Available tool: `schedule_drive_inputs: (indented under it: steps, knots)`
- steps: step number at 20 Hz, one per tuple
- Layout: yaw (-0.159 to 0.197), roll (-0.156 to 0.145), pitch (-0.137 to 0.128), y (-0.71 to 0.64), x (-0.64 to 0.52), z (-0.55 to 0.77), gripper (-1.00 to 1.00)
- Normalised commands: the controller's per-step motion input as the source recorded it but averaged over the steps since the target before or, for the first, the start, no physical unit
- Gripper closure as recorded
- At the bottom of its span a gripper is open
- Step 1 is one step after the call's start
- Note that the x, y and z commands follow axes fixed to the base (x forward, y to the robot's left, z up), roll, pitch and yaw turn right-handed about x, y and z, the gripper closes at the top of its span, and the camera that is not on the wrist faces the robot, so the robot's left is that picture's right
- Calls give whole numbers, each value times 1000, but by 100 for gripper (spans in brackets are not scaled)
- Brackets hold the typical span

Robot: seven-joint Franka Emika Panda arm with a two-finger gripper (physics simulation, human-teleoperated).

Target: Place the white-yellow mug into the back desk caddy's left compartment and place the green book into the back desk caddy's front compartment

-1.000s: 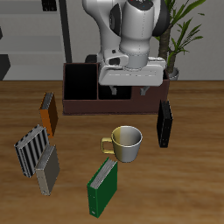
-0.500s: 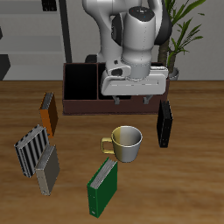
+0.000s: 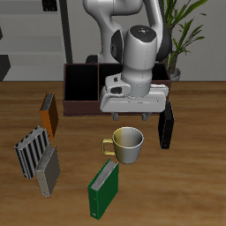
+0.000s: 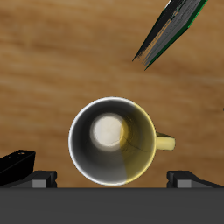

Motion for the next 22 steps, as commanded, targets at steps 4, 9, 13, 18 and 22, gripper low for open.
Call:
schedule_drive_inputs:
  steps: [4,9,13,18,22]
  knots:
    - [13,-8,42,232,76,-444,-100]
    - [4,19,25,132,-24,-168,-100]
    - [-1,17,21,107,-22,-191,-100]
    - [-2,0,24,0,49,-180,-100]
    - [8,5,42,45,1,-291,-100]
